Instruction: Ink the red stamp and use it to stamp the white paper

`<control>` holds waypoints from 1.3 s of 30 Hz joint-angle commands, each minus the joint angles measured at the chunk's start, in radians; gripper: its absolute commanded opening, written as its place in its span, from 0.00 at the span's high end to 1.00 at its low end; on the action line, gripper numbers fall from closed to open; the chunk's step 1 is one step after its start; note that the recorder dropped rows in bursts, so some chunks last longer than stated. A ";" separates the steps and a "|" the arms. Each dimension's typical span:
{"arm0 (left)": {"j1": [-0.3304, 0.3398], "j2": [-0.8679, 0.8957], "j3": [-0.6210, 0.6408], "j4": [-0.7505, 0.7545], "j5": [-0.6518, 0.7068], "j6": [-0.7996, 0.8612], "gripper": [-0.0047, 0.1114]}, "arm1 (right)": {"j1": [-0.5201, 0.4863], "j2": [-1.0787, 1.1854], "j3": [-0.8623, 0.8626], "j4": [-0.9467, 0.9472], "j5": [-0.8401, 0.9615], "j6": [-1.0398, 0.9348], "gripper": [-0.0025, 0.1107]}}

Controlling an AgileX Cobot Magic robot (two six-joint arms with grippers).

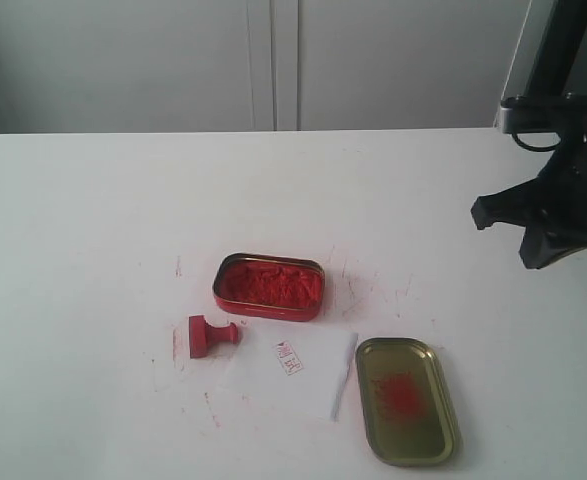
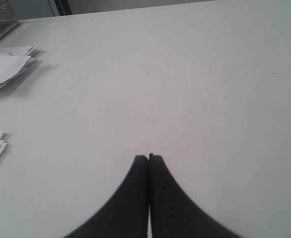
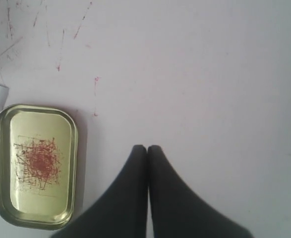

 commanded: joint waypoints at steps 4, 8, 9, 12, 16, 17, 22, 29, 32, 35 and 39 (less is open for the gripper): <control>0.000 0.000 0.003 -0.003 -0.003 -0.004 0.96 | -0.008 -0.116 0.087 -0.020 -0.081 -0.001 0.98; 0.000 0.000 0.003 -0.003 -0.003 -0.004 0.96 | -0.008 -0.186 0.137 -0.028 -0.104 0.003 0.98; 0.000 0.000 0.003 -0.003 -0.003 -0.004 0.96 | -0.008 -0.201 0.145 -0.028 -0.108 0.003 0.98; 0.000 0.000 0.003 -0.003 -0.003 -0.004 0.96 | -0.008 -0.258 0.181 -0.028 -0.135 0.003 0.98; 0.000 0.000 0.003 -0.003 -0.003 -0.004 0.96 | -0.008 -0.386 0.248 -0.030 -0.187 0.003 0.98; 0.000 0.000 0.003 -0.003 -0.003 -0.004 0.96 | -0.008 -0.433 0.272 -0.030 -0.202 0.003 0.98; 0.000 0.000 0.003 -0.003 -0.003 -0.004 0.96 | -0.008 -0.567 0.323 -0.032 -0.215 0.003 0.98; 0.000 0.000 0.003 -0.003 -0.003 -0.004 0.96 | -0.008 -0.779 0.426 -0.032 -0.307 0.003 0.98; 0.000 0.000 0.003 -0.003 -0.003 -0.004 0.96 | -0.008 -0.844 0.456 -0.032 -0.339 0.003 0.98; 0.000 0.000 0.003 -0.003 -0.003 -0.004 0.96 | -0.008 -0.878 0.476 -0.032 -0.376 0.003 0.98; 0.000 0.000 0.003 -0.003 -0.003 -0.004 0.96 | -0.008 -0.891 0.487 -0.032 -0.469 0.003 0.98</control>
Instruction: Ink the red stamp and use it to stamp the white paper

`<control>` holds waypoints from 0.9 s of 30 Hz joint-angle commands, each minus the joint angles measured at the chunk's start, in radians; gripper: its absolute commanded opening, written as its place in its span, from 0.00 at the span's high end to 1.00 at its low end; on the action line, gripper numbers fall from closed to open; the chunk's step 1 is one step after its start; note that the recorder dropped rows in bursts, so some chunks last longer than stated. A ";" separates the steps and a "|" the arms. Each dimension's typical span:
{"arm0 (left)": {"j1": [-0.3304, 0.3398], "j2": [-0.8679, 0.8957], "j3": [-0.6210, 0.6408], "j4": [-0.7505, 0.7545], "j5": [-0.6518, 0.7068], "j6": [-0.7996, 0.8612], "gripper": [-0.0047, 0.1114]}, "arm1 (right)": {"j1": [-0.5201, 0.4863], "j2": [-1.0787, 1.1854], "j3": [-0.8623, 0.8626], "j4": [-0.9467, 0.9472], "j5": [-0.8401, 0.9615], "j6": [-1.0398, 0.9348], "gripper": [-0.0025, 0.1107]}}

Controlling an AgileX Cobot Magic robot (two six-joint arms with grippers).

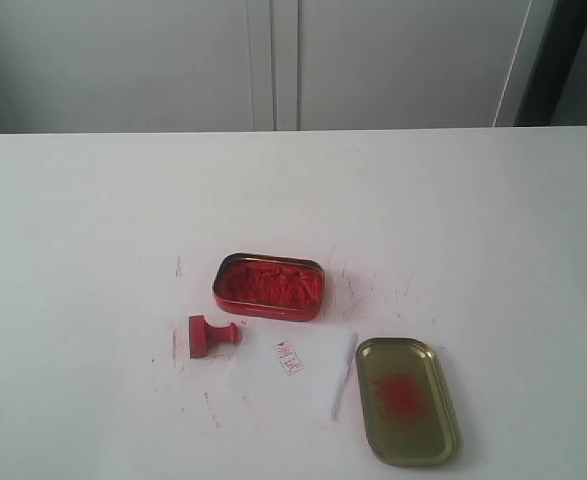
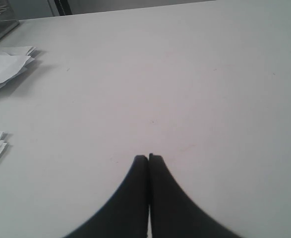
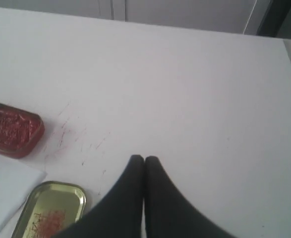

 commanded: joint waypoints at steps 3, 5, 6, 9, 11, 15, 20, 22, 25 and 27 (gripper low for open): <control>0.000 0.000 0.003 -0.003 -0.003 -0.004 0.96 | -0.008 -0.010 0.011 -0.013 -0.153 0.003 0.98; 0.000 0.000 0.003 -0.003 -0.003 -0.004 0.96 | -0.008 -0.010 0.011 -0.013 -0.187 0.003 0.98; 0.000 0.000 0.003 -0.003 -0.003 -0.004 0.96 | -0.008 -0.010 0.011 -0.013 -0.199 0.003 0.98; 0.000 0.000 0.003 -0.003 -0.003 -0.004 0.96 | -0.008 -0.004 0.011 -0.013 -0.222 0.003 0.98; 0.000 0.000 0.003 -0.003 -0.003 -0.004 0.96 | -0.008 0.004 0.011 -0.013 -0.222 0.003 0.98; 0.000 0.000 0.003 -0.003 -0.003 -0.004 0.96 | -0.008 0.012 0.011 -0.013 -0.218 0.003 0.98; 0.000 0.000 0.003 -0.003 -0.003 -0.004 0.96 | -0.008 0.008 0.011 -0.013 -0.219 0.003 0.98; 0.000 0.000 0.003 -0.003 -0.003 -0.004 0.96 | -0.008 0.008 0.011 -0.013 -0.219 0.003 0.98; 0.000 0.000 0.003 -0.003 -0.003 -0.004 0.96 | -0.008 0.008 0.011 -0.013 -0.219 0.003 0.98; 0.000 0.000 0.003 -0.003 -0.003 -0.004 0.96 | -0.008 0.008 0.011 -0.013 -0.219 0.003 0.98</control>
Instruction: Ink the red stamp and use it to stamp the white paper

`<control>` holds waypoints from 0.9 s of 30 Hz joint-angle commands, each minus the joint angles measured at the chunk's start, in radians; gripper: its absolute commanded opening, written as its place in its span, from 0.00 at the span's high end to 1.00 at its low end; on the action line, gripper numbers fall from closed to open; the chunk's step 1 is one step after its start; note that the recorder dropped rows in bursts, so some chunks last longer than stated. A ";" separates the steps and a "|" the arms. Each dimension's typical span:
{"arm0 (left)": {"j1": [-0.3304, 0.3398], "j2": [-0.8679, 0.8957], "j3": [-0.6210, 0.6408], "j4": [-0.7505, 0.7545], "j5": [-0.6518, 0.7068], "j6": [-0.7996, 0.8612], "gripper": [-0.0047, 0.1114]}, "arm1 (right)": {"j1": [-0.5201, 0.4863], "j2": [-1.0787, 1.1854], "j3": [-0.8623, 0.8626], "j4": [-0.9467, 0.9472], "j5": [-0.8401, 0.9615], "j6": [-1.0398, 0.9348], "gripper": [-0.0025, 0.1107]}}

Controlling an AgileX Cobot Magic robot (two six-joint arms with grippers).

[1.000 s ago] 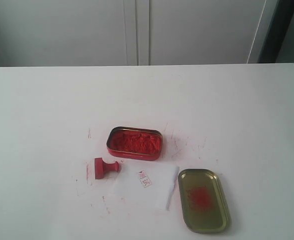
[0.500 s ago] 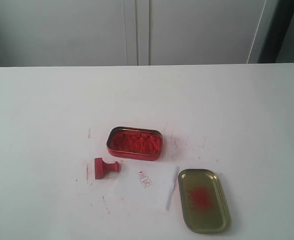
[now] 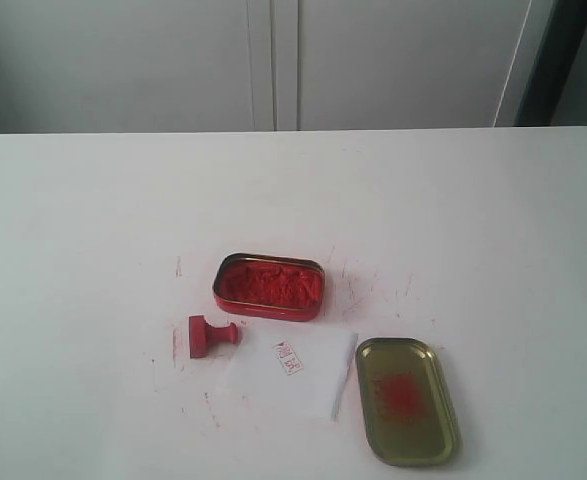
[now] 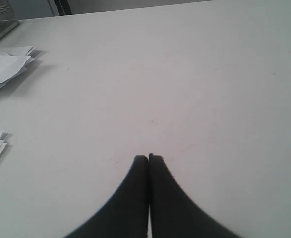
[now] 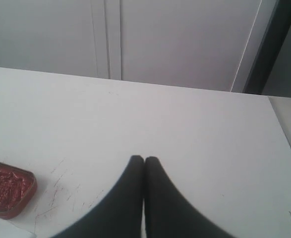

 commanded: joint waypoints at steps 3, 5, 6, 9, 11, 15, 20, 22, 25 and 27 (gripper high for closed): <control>0.000 0.000 0.003 -0.003 -0.003 -0.004 0.96 | -0.008 -0.002 0.004 -0.004 -0.014 0.003 0.98; 0.000 0.000 0.003 -0.003 -0.003 -0.004 0.96 | -0.008 -0.002 0.004 -0.004 -0.014 0.003 0.98; 0.000 0.000 0.003 -0.003 -0.003 -0.004 0.96 | -0.008 -0.002 0.004 -0.004 -0.014 0.003 0.98; 0.000 0.000 0.003 -0.003 -0.003 -0.004 0.96 | -0.008 -0.002 0.004 -0.004 -0.014 0.003 0.98; 0.000 0.000 0.003 -0.003 -0.003 -0.004 0.96 | -0.008 -0.002 0.004 -0.004 -0.014 0.003 0.98; 0.000 0.000 0.003 -0.003 -0.003 -0.004 0.96 | -0.008 -0.002 0.004 -0.004 -0.014 0.003 0.98; 0.000 0.000 0.003 -0.003 -0.003 -0.004 0.96 | -0.008 -0.002 0.004 -0.004 -0.014 0.003 0.98; 0.000 0.000 0.003 -0.003 -0.003 -0.004 0.96 | -0.008 -0.004 0.004 -0.004 -0.014 0.003 0.98; 0.000 0.000 0.003 -0.003 -0.003 -0.004 0.96 | -0.008 -0.022 0.004 -0.004 -0.011 0.003 0.98; 0.000 0.000 0.003 -0.003 -0.003 -0.004 0.96 | -0.008 -0.047 0.004 -0.004 -0.004 0.003 0.98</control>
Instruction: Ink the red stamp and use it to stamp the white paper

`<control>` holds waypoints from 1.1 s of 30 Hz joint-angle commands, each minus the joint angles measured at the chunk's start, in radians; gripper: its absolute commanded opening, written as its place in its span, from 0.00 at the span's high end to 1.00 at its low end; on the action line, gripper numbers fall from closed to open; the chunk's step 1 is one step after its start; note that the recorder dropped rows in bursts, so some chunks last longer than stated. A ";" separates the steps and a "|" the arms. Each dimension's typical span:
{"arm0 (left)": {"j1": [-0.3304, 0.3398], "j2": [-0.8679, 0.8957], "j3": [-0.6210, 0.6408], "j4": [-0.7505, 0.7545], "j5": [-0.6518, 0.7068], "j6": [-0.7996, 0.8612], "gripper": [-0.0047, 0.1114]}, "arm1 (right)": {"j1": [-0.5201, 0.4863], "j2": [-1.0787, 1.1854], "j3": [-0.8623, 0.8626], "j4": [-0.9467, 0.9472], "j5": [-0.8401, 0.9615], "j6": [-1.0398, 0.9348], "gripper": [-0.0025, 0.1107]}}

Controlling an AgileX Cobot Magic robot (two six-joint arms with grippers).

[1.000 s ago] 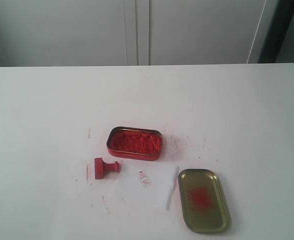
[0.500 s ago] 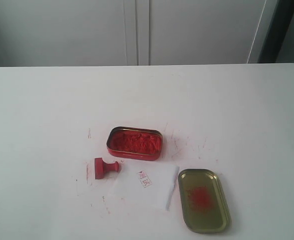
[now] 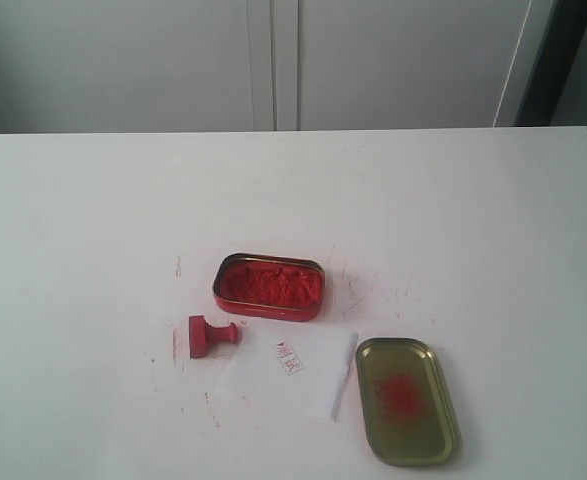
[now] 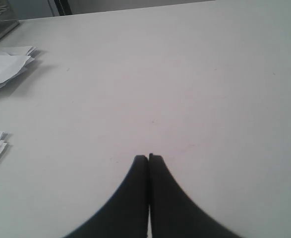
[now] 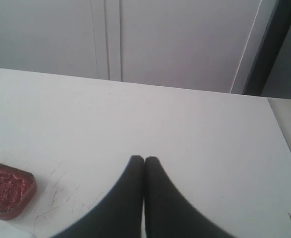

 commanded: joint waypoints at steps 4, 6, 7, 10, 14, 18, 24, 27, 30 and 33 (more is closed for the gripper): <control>0.000 0.000 0.003 -0.003 -0.003 -0.004 0.96 | -0.008 -0.110 0.004 -0.003 0.014 0.003 0.98; 0.000 0.000 0.003 -0.003 -0.003 -0.004 0.96 | -0.008 -0.147 0.004 -0.003 0.014 0.003 0.98; 0.000 0.000 0.003 -0.003 -0.003 -0.004 0.96 | -0.008 -0.167 0.004 -0.003 0.014 0.003 0.98; 0.000 0.000 0.003 -0.003 -0.003 -0.004 0.96 | -0.008 -0.224 0.004 -0.003 0.014 0.003 0.98; 0.000 0.000 0.003 -0.003 -0.003 -0.004 0.96 | -0.008 -0.289 0.004 -0.003 0.016 0.003 0.98; 0.000 0.000 0.003 -0.003 -0.003 -0.004 0.96 | -0.008 -0.343 0.004 -0.003 0.020 0.003 0.98; 0.000 0.000 0.003 -0.003 -0.003 -0.004 0.96 | -0.008 -0.406 0.004 -0.003 0.049 0.003 0.98; 0.000 0.000 0.003 -0.003 -0.003 -0.004 0.96 | -0.008 -0.430 0.004 -0.003 0.084 0.003 0.98; 0.000 0.000 0.003 -0.003 -0.003 -0.004 0.96 | -0.008 -0.450 0.004 -0.007 0.095 0.003 0.98; 0.000 0.000 0.003 -0.003 -0.003 -0.004 0.96 | -0.008 -0.466 0.004 -0.037 0.095 0.003 0.98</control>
